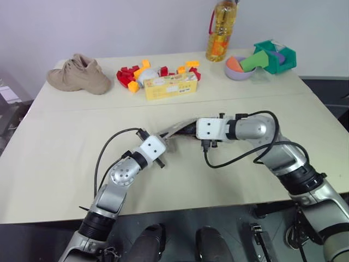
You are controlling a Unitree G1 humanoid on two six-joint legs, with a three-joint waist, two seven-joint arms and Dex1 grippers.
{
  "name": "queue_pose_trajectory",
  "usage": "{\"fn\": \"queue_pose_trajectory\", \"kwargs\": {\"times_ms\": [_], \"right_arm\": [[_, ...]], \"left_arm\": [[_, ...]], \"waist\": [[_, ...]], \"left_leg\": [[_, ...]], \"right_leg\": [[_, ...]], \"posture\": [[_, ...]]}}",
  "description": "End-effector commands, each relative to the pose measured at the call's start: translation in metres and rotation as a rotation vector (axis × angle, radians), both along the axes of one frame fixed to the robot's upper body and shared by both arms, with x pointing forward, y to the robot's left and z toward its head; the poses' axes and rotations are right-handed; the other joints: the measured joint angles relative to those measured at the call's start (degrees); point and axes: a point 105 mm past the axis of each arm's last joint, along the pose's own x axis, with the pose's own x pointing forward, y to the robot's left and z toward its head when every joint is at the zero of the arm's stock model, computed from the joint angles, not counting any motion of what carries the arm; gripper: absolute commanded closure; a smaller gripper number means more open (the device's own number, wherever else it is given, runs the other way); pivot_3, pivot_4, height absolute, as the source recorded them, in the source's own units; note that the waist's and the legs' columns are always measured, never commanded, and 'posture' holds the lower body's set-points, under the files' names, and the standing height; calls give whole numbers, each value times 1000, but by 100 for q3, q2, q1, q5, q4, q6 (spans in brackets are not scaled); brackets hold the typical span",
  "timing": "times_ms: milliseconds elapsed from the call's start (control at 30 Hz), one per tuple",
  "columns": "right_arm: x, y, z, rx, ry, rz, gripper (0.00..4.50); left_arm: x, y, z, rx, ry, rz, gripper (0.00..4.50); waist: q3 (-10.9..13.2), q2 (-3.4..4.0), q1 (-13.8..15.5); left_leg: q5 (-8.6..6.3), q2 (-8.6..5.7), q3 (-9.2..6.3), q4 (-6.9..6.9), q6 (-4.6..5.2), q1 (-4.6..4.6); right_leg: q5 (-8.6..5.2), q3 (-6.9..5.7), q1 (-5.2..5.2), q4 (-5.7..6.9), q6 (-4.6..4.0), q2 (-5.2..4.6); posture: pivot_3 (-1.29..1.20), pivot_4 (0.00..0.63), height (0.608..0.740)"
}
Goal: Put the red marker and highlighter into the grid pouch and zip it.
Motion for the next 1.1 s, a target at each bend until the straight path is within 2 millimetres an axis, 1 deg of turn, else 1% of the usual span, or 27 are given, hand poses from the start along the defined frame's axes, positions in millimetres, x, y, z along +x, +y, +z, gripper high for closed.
{"fn": "queue_pose_trajectory", "kwargs": {"times_ms": [33,100,233,300,400,467,533,633,700,833,933,1000,1033,1067,1100], "right_arm": [[0,-3,35,67,-93,9,821],[-5,-6,46,136,-76,15,821],[-19,-12,79,379,2,30,821],[-30,-13,84,450,70,49,821],[-47,-10,75,501,183,87,821],[-47,-1,62,566,262,60,821],[-44,9,51,615,295,30,821],[-28,22,41,711,302,-67,821],[-21,30,35,761,327,-114,821],[-14,40,29,799,349,-155,821],[-14,49,24,806,371,-154,821],[-15,53,22,813,389,-150,1353],[-15,54,21,818,395,-154,1726],[-13,54,20,821,399,-163,2123],[-12,54,19,824,399,-172,2770]], "left_arm": [[0,1,14,-30,-42,12,4500],[4,5,16,-69,-28,41,4500],[15,11,25,-203,27,105,4500],[20,11,28,-251,54,115,4500],[30,6,35,-335,108,125,4500],[38,1,41,-412,157,133,4500],[42,-5,44,-471,202,130,4500],[44,-15,48,-533,257,105,4500],[44,-19,49,-553,277,96,4500],[41,-23,49,-560,295,88,4500],[39,-24,48,-556,299,80,4500],[38,-24,48,-559,301,82,4500],[38,-23,48,-561,302,82,4500],[37,-23,48,-563,304,83,4500],[37,-23,48,-564,305,83,4500]], "waist": [[0,0,-1],[0,0,-1],[1,-2,9],[1,-2,5],[1,-2,16],[0,-4,12],[0,-4,-7],[0,-3,-27],[0,-4,-24],[0,-4,-9],[0,-4,-12],[0,-4,-15],[0,-4,-17],[0,-4,-17],[0,-4,-14]], "left_leg": [[0,0,0,0,0,0],[0,0,0,-1,0,0],[-2,0,-2,1,4,-1],[-3,1,-5,1,4,0],[-3,1,-5,2,5,0],[-3,1,-6,3,6,0],[-3,0,-5,9,6,-1],[0,2,-4,9,2,-1],[12,2,-4,8,-19,-1],[15,0,-3,9,-24,-2],[15,0,-3,9,-24,-1],[15,0,-3,9,-24,-1],[15,0,-3,9,-24,-1],[15,0,-3,9,-24,-1],[15,0,-3,9,-23,-1]], "right_leg": [[0,0,0,0,0,0],[0,0,-1,0,0,0],[0,-1,0,0,0,0],[0,-3,3,0,0,1],[0,-3,4,0,0,0],[0,-6,6,-1,0,0],[0,-5,7,1,0,0],[0,-3,1,9,0,1],[0,-2,-2,11,0,2],[0,-1,-2,11,0,2],[0,0,-1,10,0,2],[0,0,-2,11,0,2],[0,0,-2,11,0,2],[0,0,-2,11,0,2],[0,0,-2,11,0,2]], "posture": [[0,150,740],[0,150,740],[0,150,740],[0,150,740],[0,150,740],[0,150,740],[0,150,740],[0,150,740],[0,150,740],[0,150,740],[0,150,740],[0,150,740],[0,150,740],[0,150,740],[0,150,740]]}}
